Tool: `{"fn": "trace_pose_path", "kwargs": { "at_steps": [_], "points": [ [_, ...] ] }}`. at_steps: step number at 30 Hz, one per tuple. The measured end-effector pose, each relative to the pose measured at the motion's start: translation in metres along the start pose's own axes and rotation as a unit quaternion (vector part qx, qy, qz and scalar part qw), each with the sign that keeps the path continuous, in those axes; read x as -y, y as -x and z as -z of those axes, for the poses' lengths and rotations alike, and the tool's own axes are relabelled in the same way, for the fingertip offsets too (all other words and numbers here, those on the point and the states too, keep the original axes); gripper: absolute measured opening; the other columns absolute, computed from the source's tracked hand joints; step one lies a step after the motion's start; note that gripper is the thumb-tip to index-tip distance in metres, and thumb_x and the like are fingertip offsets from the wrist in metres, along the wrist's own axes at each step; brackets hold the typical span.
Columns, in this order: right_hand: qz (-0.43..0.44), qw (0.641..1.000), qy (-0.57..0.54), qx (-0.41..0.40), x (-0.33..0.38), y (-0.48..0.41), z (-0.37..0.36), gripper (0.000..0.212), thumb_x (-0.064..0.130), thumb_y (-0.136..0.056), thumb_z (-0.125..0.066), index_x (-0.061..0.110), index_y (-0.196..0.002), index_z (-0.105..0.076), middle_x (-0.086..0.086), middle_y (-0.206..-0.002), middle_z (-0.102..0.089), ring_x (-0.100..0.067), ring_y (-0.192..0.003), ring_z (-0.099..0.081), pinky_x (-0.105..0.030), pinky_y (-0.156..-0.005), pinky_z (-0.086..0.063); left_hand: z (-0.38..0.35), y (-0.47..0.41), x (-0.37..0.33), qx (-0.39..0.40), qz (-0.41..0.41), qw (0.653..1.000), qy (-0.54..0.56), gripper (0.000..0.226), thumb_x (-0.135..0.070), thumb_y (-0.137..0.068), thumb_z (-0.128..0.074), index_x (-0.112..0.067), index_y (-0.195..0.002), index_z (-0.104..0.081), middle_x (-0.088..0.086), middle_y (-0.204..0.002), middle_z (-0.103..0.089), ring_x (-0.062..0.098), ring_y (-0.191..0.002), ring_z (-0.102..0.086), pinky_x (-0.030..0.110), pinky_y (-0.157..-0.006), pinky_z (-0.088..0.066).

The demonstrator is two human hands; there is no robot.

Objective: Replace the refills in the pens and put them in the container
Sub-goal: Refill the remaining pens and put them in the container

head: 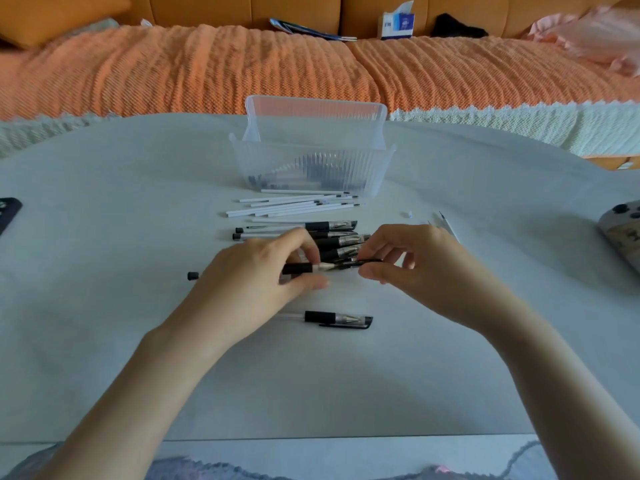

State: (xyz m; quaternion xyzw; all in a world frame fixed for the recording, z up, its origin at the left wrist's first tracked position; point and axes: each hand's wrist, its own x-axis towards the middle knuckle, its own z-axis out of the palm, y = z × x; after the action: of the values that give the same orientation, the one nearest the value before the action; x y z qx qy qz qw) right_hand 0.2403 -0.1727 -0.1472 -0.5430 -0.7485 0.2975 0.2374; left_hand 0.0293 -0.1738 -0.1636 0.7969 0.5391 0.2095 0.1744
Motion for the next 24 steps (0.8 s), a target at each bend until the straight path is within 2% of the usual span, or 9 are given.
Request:
{"fn": "trace_pose_path", "kwargs": {
  "at_steps": [3, 7, 10, 14, 17, 20, 24],
  "points": [
    [0.006, 0.998, 0.05, 0.045, 0.001, 0.001, 0.0, 0.003, 0.031, -0.081, -0.069, 0.03, -0.083, -0.066, 0.015, -0.082, -0.063, -0.005, -0.075, -0.053, -0.011, -0.064, -0.038, 0.004, 0.0, 0.006, -0.017, 0.012, 0.999, 0.026, 0.021, -0.045, -0.079, -0.066, -0.035, -0.09, -0.051, -0.016, -0.09, -0.063, 0.0, -0.065, -0.054, 0.032, -0.069, -0.049],
    [0.021, 0.993, 0.075, 0.088, 0.001, 0.001, -0.008, 0.005, 0.036, -0.079, -0.069, 0.032, -0.081, -0.067, 0.016, -0.083, -0.06, -0.005, -0.076, -0.05, -0.015, -0.064, -0.037, 0.001, -0.001, 0.006, -0.03, -0.002, 0.998, 0.047, 0.017, -0.036, -0.081, -0.067, -0.037, -0.085, -0.05, -0.014, -0.088, -0.065, 0.013, -0.074, -0.062, 0.038, -0.071, -0.05],
    [0.022, 0.998, 0.049, 0.038, 0.003, 0.0, -0.007, 0.013, 0.041, -0.076, -0.07, 0.031, -0.084, -0.068, 0.014, -0.082, -0.061, -0.006, -0.075, -0.051, -0.013, -0.065, -0.039, -0.002, -0.001, 0.003, -0.031, -0.023, 0.997, 0.073, 0.017, -0.031, -0.08, -0.069, -0.033, -0.085, -0.054, -0.017, -0.084, -0.065, 0.013, -0.076, -0.063, 0.039, -0.071, -0.053],
    [0.021, 0.999, -0.03, -0.028, 0.011, 0.0, -0.005, 0.015, 0.037, -0.076, -0.072, 0.027, -0.087, -0.071, 0.014, -0.077, -0.066, -0.002, -0.069, -0.054, -0.006, -0.062, -0.036, -0.005, -0.002, 0.002, -0.036, -0.048, 0.994, 0.093, 0.016, -0.028, -0.08, -0.071, -0.03, -0.087, -0.057, -0.016, -0.082, -0.066, 0.013, -0.076, -0.063, 0.04, -0.069, -0.054],
    [0.032, 0.999, -0.033, -0.021, 0.018, 0.002, -0.01, 0.005, 0.03, -0.079, -0.071, 0.025, -0.08, -0.072, 0.015, -0.061, -0.061, 0.002, -0.056, -0.05, -0.005, -0.055, -0.034, -0.005, -0.002, -0.002, -0.046, -0.077, 0.993, 0.081, 0.012, -0.03, -0.079, -0.072, -0.028, -0.085, -0.063, -0.017, -0.081, -0.065, 0.005, -0.075, -0.06, 0.032, -0.067, -0.052],
    [0.025, 0.999, -0.026, -0.023, 0.021, 0.002, -0.011, 0.007, 0.024, -0.081, -0.07, 0.018, -0.08, -0.073, 0.01, -0.061, -0.059, 0.004, -0.049, -0.047, -0.006, -0.05, -0.032, -0.004, -0.003, -0.003, -0.052, -0.099, 0.991, 0.076, 0.012, -0.033, -0.077, -0.072, -0.027, -0.084, -0.065, -0.017, -0.08, -0.063, 0.002, -0.076, -0.057, 0.022, -0.065, -0.045],
    [0.019, 0.999, -0.035, -0.033, 0.023, 0.003, -0.009, 0.007, 0.023, -0.08, -0.071, 0.017, -0.079, -0.073, 0.01, -0.06, -0.056, 0.004, -0.048, -0.046, -0.007, -0.049, -0.032, -0.004, -0.005, -0.001, -0.076, -0.095, 0.991, 0.057, 0.015, -0.037, -0.076, -0.07, -0.03, -0.088, -0.072, -0.016, -0.081, -0.058, -0.003, -0.067, -0.05, 0.011, -0.059, -0.035]
  ]
}}
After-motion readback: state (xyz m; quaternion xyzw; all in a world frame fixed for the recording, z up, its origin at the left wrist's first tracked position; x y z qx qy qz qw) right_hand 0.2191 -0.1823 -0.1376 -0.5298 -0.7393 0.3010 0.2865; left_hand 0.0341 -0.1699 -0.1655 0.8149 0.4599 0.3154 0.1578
